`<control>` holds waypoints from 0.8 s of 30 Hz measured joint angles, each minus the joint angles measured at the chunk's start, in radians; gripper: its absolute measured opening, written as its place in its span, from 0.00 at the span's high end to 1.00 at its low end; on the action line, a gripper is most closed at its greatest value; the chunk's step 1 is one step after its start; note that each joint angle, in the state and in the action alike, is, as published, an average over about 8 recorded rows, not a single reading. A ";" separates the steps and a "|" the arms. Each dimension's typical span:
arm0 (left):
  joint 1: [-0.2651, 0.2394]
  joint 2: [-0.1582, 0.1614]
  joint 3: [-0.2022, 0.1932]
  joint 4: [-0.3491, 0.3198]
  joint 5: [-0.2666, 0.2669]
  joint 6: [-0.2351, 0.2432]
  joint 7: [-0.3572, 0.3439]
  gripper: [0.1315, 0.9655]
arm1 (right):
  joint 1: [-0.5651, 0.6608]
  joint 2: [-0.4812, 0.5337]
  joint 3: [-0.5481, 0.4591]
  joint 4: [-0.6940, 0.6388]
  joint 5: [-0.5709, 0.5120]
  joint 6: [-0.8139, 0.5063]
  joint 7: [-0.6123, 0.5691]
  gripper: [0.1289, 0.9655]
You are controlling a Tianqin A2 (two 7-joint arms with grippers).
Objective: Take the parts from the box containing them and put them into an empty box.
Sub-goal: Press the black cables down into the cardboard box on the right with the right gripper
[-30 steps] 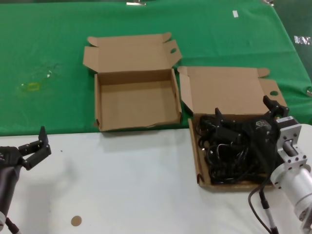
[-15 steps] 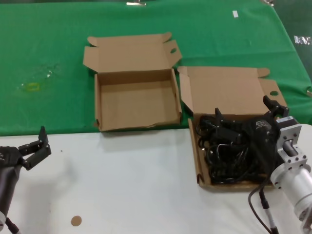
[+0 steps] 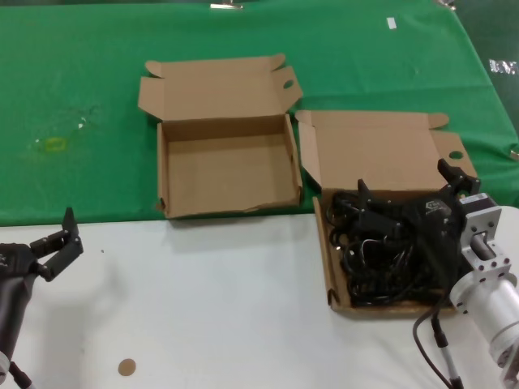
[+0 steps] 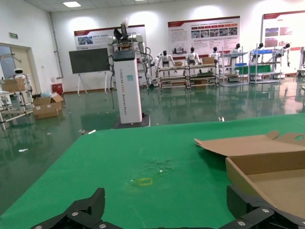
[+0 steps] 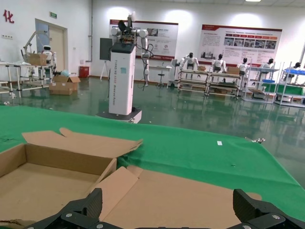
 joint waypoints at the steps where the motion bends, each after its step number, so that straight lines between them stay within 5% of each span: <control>1: 0.000 0.000 0.000 0.000 0.000 0.000 0.000 0.08 | 0.000 -0.001 0.000 0.000 0.000 -0.001 -0.001 0.00; 6: 0.000 0.000 0.000 0.000 0.000 0.000 0.000 0.09 | 0.000 -0.004 0.001 -0.002 -0.003 -0.005 -0.005 0.00; 15: 0.000 0.000 0.000 0.000 0.000 0.000 0.000 0.25 | 0.011 0.013 -0.007 -0.001 -0.020 -0.032 -0.030 0.00; 24: 0.000 0.000 0.000 0.000 0.000 0.000 0.000 0.50 | 0.051 0.113 -0.010 -0.027 -0.025 -0.127 -0.041 0.00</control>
